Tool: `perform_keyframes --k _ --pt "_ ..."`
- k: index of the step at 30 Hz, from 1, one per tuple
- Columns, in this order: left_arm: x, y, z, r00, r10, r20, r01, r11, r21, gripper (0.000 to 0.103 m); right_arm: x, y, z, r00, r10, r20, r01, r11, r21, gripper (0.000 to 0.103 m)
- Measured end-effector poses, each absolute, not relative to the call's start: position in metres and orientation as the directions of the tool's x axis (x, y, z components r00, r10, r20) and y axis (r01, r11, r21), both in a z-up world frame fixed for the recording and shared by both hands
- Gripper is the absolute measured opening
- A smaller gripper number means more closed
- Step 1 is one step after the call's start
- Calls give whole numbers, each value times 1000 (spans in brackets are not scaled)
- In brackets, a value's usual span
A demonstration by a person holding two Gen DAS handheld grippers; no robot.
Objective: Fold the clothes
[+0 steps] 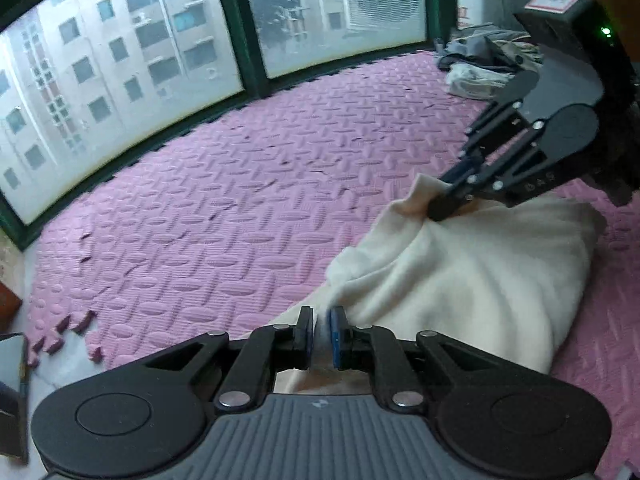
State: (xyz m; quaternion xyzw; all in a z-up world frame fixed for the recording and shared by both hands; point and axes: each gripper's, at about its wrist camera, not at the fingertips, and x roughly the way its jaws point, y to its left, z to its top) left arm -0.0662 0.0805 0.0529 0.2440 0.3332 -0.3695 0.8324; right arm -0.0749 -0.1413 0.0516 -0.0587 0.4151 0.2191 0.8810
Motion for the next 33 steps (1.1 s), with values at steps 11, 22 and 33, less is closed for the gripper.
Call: perform_keyframes --k 11,22,33 --pt "-47 101 50 573 -383 -724 667 732 141 9 -74 -146 47 648 285 -706 -336 939 71 24" --pt "-66 114 61 537 -441 -719 613 790 -27 41 -116 -175 59 684 223 -695 -223 971 92 44" --pt "-71 101 41 543 -405 -735 593 805 -6 12 -128 -202 50 690 212 -692 -121 976 179 42"
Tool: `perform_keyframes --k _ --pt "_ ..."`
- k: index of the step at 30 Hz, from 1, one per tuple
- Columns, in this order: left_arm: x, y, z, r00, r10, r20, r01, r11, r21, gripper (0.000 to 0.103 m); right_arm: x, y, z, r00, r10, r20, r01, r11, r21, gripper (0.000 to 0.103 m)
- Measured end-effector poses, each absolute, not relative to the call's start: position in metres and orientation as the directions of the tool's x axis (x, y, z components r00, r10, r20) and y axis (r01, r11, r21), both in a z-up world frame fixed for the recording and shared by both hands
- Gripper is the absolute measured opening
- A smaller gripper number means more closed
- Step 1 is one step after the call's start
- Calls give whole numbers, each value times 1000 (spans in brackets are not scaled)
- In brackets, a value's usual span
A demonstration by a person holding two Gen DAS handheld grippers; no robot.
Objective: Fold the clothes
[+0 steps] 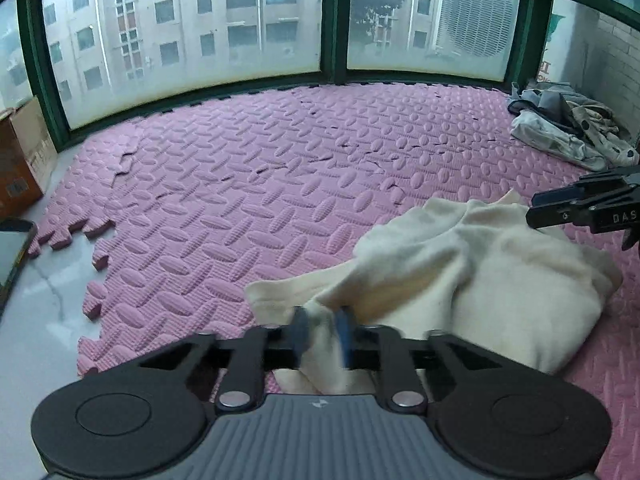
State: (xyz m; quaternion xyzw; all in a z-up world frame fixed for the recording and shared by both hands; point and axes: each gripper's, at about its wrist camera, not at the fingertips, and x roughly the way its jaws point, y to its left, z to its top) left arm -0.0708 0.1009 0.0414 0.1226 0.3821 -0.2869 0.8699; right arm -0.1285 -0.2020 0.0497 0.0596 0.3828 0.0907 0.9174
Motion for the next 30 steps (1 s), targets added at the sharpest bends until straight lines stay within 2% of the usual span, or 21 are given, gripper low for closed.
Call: perform_keyframes --k 3,5,6,9,11,14,17,19,21,22,27,30 --pt "-74 99 46 590 -359 -723 574 817 63 8 -126 -201 46 687 203 -697 -117 978 170 42" --pt "-77 99 49 631 -324 -705 557 821 122 8 -128 -195 43 689 180 -702 -130 984 125 36" --pt "-78 100 48 638 -311 -705 549 825 133 8 -128 -192 41 688 163 -708 -133 986 98 32" --pt "-77 101 39 624 -295 -723 550 824 138 9 -128 -187 36 683 123 -720 -143 989 34 32" --pt "-77 104 41 620 -307 -722 544 831 114 15 -130 -183 44 695 116 -710 -156 988 8 32" --pt "-74 110 49 628 -326 -707 526 847 76 31 -128 -175 60 708 163 -687 -203 979 22 32" --pt "-74 109 60 671 -303 -677 493 864 102 30 -112 -162 64 692 230 -684 -253 965 68 32" --pt "-77 108 68 665 -348 -661 515 855 68 26 -97 -152 60 669 270 -692 -284 954 97 31" --pt "-83 104 73 648 -393 -653 550 834 44 21 -83 -142 51 638 298 -710 -309 944 119 16" --pt "-86 100 74 632 -416 -654 573 819 33 19 -77 -139 48 631 298 -717 -308 944 121 14" --pt "-85 74 64 565 -466 -681 641 767 7 18 -59 -129 42 645 240 -726 -267 960 80 14" --pt "-76 59 54 537 -474 -698 655 755 -8 18 -67 -130 51 654 265 -708 -285 954 94 14"
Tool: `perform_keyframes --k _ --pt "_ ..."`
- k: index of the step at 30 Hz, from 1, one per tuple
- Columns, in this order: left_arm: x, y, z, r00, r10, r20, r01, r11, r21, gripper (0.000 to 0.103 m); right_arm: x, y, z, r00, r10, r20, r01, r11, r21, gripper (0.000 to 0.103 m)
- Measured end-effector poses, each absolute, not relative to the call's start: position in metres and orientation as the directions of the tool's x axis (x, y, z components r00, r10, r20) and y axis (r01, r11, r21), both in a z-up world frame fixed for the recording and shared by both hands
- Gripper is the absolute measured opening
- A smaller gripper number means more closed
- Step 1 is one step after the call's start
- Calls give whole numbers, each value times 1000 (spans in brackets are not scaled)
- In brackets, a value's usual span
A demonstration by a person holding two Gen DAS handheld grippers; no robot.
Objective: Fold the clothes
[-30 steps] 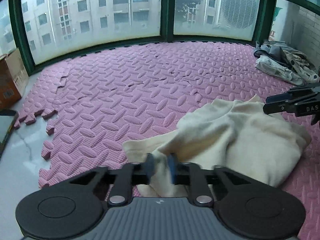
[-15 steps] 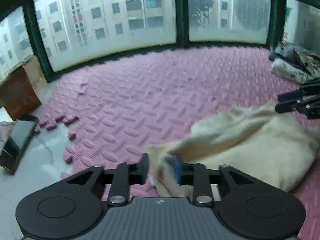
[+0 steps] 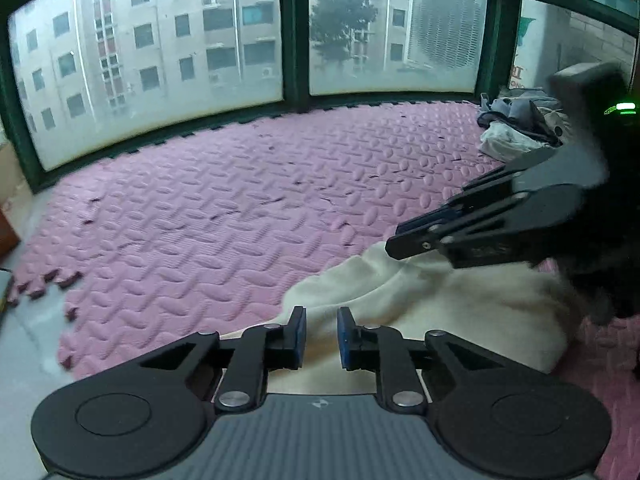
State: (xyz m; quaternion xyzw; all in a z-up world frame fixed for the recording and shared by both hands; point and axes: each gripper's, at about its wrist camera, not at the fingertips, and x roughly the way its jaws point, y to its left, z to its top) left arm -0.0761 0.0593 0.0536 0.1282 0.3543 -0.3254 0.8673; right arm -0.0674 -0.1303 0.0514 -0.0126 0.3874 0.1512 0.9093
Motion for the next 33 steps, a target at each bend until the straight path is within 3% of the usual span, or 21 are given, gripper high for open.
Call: perform_keyframes --k 10,15,25,33 --pt "-53 47 39 551 -424 -719 614 790 5 21 -90 -122 47 642 270 -717 -315 946 74 14" --pt "-80 45 61 590 -440 -677 621 783 31 22 -115 -122 65 669 289 -684 -343 937 61 15" --pt "-118 47 41 539 -434 -722 642 767 18 22 -163 -155 53 677 213 -705 -242 968 60 15" --pt "-143 67 60 577 -446 -684 632 775 27 23 -186 -168 73 727 212 -653 -214 974 78 15"
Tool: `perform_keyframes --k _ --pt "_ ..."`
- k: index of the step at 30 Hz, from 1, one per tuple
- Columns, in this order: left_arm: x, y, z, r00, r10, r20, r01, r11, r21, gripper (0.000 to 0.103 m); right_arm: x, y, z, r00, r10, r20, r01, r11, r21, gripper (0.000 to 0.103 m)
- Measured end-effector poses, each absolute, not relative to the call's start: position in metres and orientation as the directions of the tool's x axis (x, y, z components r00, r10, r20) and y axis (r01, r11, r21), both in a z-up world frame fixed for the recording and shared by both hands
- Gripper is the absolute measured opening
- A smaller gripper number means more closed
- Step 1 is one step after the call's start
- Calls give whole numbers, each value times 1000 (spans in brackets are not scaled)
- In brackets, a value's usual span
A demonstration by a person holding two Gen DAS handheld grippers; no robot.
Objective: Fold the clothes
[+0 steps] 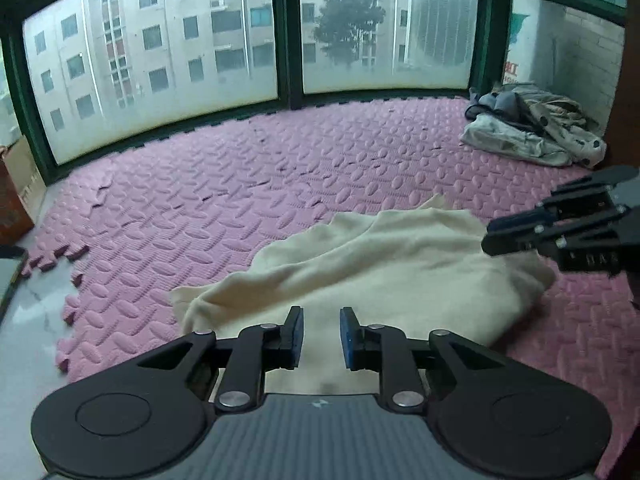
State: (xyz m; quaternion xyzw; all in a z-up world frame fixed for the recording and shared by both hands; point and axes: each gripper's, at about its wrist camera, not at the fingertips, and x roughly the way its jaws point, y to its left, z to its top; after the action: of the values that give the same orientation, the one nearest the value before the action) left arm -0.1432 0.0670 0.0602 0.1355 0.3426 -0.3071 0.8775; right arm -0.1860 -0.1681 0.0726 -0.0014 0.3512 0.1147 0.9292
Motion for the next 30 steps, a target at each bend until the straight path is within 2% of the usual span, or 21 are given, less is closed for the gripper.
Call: perform_keyframes --k 6,13,17,21,25,30 --pt "-156 83 42 560 -401 -725 611 791 35 25 -195 -167 50 694 193 -694 -205 976 66 15" --pt "-169 96 55 588 -414 -695 606 795 39 30 -207 -158 69 717 199 -668 -235 971 37 16" --pt "-166 106 41 562 -385 -732 584 812 21 30 -210 -155 51 676 189 -712 -248 969 22 17" --pt "-168 109 52 569 -400 -719 585 811 12 32 -210 -152 65 691 207 -693 -270 963 18 17" --pt "-161 104 63 594 -410 -692 586 810 23 37 -184 -150 76 719 181 -671 -260 965 -19 25" --pt "-141 96 54 580 -394 -713 564 826 2 37 -137 -158 60 699 148 -699 -198 980 10 26"
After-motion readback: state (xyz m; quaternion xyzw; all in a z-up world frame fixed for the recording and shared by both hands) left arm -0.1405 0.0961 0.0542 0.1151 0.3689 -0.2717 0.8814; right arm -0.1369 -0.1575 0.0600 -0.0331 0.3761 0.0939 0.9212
